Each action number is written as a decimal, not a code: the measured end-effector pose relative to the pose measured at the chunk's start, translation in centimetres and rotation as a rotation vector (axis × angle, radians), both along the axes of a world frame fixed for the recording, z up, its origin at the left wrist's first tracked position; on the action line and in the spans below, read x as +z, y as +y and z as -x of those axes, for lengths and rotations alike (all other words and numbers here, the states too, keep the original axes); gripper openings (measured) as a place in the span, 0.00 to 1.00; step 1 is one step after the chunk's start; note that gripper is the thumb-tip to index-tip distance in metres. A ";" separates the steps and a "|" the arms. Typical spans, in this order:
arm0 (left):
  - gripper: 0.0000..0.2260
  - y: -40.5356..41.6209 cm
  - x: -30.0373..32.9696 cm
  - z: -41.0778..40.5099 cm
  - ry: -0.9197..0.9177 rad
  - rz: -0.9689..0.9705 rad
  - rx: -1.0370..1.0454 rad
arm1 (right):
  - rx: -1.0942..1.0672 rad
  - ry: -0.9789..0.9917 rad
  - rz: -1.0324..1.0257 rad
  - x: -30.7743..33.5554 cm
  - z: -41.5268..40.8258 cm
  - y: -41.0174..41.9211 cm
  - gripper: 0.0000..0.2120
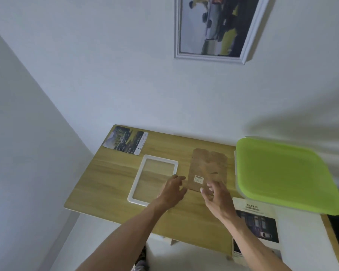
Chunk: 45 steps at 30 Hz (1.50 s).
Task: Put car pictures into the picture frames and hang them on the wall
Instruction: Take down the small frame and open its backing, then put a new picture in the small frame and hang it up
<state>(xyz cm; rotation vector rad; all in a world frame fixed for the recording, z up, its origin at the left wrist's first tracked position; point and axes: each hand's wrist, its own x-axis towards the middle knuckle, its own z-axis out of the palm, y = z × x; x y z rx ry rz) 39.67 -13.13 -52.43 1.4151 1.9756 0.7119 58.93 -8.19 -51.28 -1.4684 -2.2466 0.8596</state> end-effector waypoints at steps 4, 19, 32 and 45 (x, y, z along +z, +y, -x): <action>0.18 0.1 0.3 8.0 0.045 -0.017 0.067 | 0.077 -0.006 0.004 0.5 7.3 0.9 0.15; 0.20 -0.7 0.4 30.7 0.336 0.172 0.125 | 0.265 -0.242 0.047 0.9 28.9 4.5 0.20; 0.30 2.5 -4.6 36.4 0.513 0.197 -0.103 | 0.418 -0.494 0.043 -1.3 39.6 5.8 0.29; 0.12 1.3 -7.6 37.9 0.645 -0.184 -0.084 | 0.498 -0.593 -0.327 -4.6 39.3 4.7 0.11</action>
